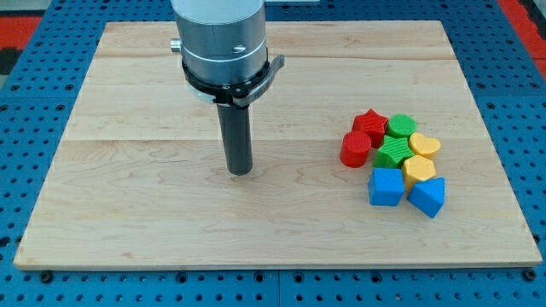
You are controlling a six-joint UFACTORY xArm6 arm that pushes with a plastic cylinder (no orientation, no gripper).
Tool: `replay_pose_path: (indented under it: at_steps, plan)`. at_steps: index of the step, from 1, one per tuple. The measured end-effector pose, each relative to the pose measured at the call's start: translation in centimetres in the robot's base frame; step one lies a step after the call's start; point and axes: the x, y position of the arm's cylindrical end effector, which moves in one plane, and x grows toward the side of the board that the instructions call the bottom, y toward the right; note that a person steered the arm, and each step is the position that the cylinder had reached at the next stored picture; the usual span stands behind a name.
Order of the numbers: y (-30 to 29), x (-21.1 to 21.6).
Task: Separate green circle and red star from group of blocks
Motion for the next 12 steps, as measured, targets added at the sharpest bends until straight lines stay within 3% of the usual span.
replay_pose_path:
  at_steps: [2, 3, 4, 6, 7, 8, 9, 10, 11, 12]
  plan:
    - [-1.8, 2.5]
    - [5.1, 8.1]
    - [6.6, 12.8]
    - [27.4, 12.2]
    - [31.9, 4.9]
    - [25.1, -3.9]
    - [13.3, -10.4]
    - [7.7, -14.1]
    - [13.4, -14.3]
    - [11.7, -14.1]
